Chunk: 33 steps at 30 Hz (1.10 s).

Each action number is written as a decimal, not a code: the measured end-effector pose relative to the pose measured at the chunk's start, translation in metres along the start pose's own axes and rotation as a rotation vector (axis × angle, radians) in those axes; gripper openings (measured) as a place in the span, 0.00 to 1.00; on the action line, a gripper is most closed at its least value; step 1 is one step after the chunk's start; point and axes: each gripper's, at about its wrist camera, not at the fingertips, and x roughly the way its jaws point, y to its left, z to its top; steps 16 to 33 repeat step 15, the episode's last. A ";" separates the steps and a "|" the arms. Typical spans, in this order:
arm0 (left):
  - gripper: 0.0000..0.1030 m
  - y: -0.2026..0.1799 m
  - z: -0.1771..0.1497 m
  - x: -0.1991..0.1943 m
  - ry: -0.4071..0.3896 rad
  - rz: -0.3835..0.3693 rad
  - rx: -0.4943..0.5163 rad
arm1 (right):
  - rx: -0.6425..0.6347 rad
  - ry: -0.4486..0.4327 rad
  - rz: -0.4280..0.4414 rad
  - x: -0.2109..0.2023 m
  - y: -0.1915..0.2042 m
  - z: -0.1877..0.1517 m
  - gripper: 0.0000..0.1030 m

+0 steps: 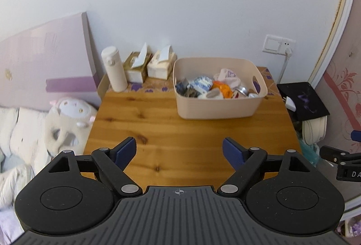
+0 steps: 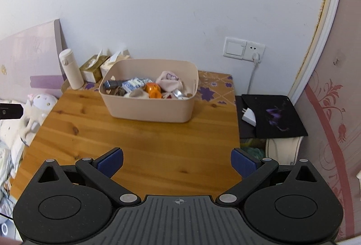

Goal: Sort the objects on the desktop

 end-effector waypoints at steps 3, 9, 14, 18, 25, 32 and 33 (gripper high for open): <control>0.82 -0.001 -0.011 -0.011 0.011 -0.007 -0.015 | -0.003 0.015 0.010 -0.008 -0.003 -0.007 1.00; 0.82 -0.001 -0.021 -0.017 0.023 0.010 -0.017 | -0.026 0.036 0.000 -0.014 -0.003 -0.013 1.00; 0.83 0.002 -0.020 -0.018 0.025 0.019 -0.025 | -0.043 0.051 -0.004 -0.010 0.000 -0.013 1.00; 0.83 0.002 -0.019 -0.018 0.026 0.020 -0.019 | -0.045 0.054 -0.006 -0.008 0.001 -0.013 1.00; 0.83 0.002 -0.019 -0.018 0.026 0.020 -0.019 | -0.045 0.054 -0.006 -0.008 0.001 -0.013 1.00; 0.83 0.002 -0.019 -0.018 0.026 0.020 -0.019 | -0.045 0.054 -0.006 -0.008 0.001 -0.013 1.00; 0.83 0.002 -0.019 -0.018 0.026 0.020 -0.019 | -0.045 0.054 -0.006 -0.008 0.001 -0.013 1.00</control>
